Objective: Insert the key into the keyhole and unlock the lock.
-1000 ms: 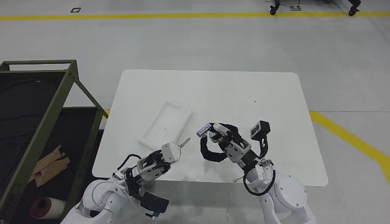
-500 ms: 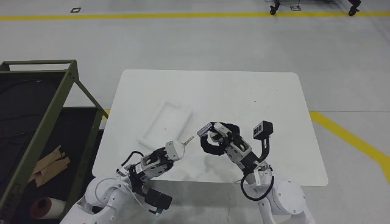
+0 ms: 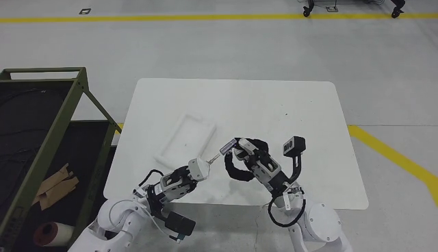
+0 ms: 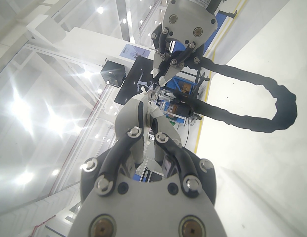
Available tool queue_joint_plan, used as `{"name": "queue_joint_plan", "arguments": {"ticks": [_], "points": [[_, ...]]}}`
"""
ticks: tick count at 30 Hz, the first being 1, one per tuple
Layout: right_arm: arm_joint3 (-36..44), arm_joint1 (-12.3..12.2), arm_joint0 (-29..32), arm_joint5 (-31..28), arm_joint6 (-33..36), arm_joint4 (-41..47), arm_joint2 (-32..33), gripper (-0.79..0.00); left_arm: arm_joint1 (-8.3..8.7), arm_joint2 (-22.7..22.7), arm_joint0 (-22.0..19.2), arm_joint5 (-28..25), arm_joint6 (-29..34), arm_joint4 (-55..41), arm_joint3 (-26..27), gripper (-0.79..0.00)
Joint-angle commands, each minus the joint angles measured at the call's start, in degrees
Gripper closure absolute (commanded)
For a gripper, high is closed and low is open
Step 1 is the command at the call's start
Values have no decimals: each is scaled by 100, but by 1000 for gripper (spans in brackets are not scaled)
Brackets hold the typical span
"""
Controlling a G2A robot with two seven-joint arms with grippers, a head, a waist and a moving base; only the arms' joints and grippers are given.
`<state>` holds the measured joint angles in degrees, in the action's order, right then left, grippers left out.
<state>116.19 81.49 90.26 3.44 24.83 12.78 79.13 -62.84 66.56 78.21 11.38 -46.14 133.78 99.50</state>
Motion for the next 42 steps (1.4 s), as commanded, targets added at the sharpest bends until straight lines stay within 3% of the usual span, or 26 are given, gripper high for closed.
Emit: {"name": "queue_joint_plan", "arguments": {"ticks": [1,42], "points": [[-2,-9,5,-32,-6,-13,-14,0,-1,-3,-6,-2,-12,4,0,0],[26,-190,-28,-102,-64,57,-178,0,13,128,154,-62,-25,23,164,0]]}}
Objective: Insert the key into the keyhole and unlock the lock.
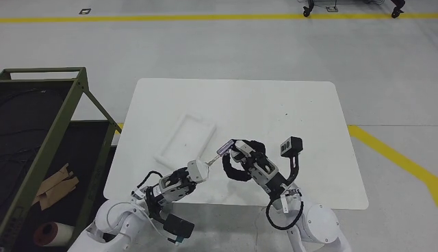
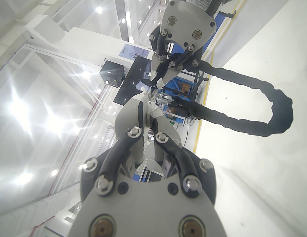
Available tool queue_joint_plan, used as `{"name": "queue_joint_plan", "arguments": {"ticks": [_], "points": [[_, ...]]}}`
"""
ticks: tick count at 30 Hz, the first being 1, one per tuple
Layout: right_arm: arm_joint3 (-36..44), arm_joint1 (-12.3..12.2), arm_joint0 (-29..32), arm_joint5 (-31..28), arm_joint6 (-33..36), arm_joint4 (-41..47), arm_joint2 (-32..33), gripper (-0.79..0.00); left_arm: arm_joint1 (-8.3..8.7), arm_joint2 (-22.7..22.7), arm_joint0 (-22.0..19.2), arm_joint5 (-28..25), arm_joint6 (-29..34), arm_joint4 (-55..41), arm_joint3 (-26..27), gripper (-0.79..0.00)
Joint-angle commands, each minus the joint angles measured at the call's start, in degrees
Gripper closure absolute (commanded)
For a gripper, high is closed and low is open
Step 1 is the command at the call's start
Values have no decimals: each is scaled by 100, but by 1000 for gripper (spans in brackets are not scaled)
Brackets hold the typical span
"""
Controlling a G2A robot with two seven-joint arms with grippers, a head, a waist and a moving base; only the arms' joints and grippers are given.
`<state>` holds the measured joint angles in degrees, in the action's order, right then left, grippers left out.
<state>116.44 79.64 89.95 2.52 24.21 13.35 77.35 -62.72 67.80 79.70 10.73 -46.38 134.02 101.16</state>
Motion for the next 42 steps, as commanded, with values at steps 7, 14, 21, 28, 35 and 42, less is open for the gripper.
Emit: {"name": "queue_joint_plan", "arguments": {"ticks": [7,14,21,28,35,42], "points": [[24,-34,30,-38,-18,13,-2,0,-2,0,0,-16,31,19,-32,0],[49,-65,59,-83,5,27,-1,0,-6,-5,10,-23,62,25,-27,0],[52,-95,76,-122,0,6,-12,0,-6,-9,31,-13,64,58,30,0],[44,-121,77,-163,-1,15,-24,0,-7,-10,38,-28,69,70,35,0],[24,-146,71,-263,5,30,-37,0,-8,-10,35,-59,95,75,40,0],[21,-174,77,-564,5,-130,-56,0,-8,-7,37,-95,136,95,82,0]]}}
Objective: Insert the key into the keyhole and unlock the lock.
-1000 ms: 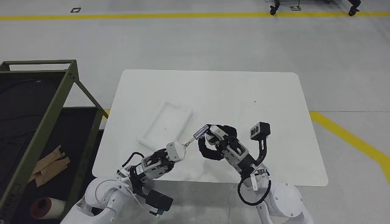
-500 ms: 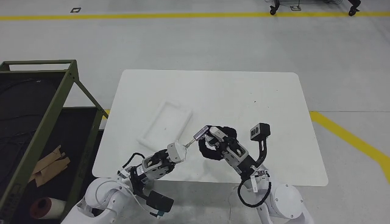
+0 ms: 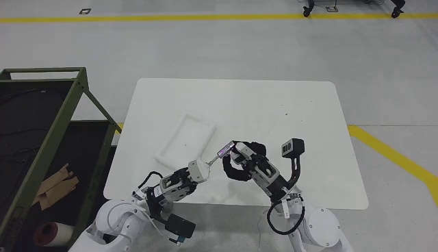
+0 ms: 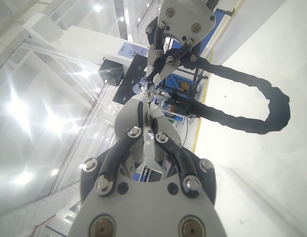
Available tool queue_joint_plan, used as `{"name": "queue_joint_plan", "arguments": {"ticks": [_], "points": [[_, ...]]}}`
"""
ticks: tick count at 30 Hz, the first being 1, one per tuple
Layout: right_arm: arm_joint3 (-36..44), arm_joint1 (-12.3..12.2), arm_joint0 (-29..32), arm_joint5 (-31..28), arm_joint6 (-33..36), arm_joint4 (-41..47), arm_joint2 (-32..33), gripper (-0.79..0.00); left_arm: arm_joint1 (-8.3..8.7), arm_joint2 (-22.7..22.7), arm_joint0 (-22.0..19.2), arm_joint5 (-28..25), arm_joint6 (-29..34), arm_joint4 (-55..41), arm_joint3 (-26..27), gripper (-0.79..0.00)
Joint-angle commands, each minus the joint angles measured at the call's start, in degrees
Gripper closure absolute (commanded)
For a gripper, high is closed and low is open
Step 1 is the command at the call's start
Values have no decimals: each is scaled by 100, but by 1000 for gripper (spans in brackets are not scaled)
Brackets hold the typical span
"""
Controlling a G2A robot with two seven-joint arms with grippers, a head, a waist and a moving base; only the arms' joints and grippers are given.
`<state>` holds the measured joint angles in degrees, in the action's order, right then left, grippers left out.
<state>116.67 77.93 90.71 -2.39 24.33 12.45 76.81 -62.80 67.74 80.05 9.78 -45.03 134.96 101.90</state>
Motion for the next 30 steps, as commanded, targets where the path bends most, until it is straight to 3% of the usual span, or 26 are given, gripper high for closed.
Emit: {"name": "queue_joint_plan", "arguments": {"ticks": [1,16,30], "points": [[-5,-8,10,-150,-35,-105,-3,0,-1,-4,5,-4,3,-5,15,0],[-41,-53,111,-865,-298,-852,-168,0,3,13,27,-39,-1,22,102,0],[-33,-108,106,-769,-153,-914,-200,0,-9,-13,-46,101,113,237,17,0]]}}
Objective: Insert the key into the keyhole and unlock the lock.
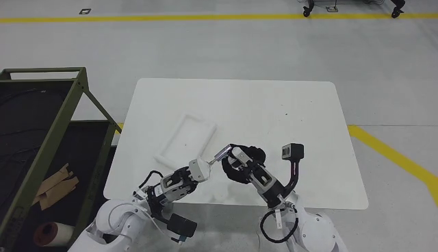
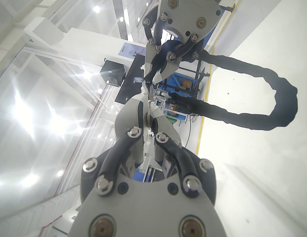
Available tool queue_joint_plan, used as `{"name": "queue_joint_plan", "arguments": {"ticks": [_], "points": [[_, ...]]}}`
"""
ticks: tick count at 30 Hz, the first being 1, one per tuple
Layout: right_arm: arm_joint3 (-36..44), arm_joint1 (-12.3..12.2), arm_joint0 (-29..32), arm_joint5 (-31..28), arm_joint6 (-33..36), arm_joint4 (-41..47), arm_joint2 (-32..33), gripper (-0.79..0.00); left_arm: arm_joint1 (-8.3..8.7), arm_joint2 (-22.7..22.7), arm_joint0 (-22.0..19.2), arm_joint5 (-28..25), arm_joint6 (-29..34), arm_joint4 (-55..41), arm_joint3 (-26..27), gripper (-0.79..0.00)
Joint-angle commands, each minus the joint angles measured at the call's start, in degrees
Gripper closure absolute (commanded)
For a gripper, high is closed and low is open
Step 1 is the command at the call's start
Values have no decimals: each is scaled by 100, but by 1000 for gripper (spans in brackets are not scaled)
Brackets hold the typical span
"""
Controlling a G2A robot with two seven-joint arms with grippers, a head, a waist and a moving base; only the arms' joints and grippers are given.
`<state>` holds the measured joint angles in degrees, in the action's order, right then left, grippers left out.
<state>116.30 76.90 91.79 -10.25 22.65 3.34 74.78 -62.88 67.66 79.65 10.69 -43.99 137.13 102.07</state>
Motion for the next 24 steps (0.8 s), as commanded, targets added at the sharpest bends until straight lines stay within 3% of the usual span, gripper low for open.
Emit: {"name": "queue_joint_plan", "arguments": {"ticks": [1,24], "points": [[9,-9,-4,21,27,-4,3,0,-3,-10,-11,16,9,20,0,0],[5,-81,-26,44,24,18,-49,0,0,4,49,31,-24,27,57,0]]}}
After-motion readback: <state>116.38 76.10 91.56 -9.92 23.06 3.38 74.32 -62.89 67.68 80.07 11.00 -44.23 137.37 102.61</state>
